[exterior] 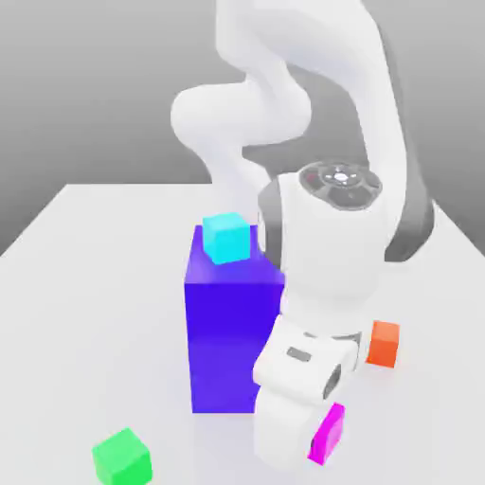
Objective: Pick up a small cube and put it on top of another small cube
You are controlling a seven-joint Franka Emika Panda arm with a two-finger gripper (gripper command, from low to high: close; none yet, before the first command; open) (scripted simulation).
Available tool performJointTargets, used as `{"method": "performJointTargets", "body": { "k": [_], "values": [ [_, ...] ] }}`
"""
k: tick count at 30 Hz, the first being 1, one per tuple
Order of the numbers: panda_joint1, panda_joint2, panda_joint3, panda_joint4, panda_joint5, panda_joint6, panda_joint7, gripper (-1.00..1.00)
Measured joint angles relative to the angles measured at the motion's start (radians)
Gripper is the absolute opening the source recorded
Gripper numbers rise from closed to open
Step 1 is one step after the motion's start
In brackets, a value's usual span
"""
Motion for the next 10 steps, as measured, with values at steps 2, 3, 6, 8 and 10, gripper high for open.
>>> {"method": "performJointTargets", "body": {
  "k": [2, 3, 6, 8, 10],
  "values": [
    [-0.056, -0.021, -0.043, -0.013, 0.014, -0.010, -0.036, -1.00],
    [-0.088, -0.017, -0.060, -0.014, 0.027, -0.007, -0.057, -1.00],
    [-0.191, 0.074, -0.070, 0.004, 0.110, 0.060, -0.149, -1.00],
    [-0.209, 0.102, -0.062, 0.007, 0.130, 0.083, -0.166, 1.00],
    [-0.209, 0.102, -0.062, 0.007, 0.130, 0.083, -0.166, 1.00]
  ]
}}
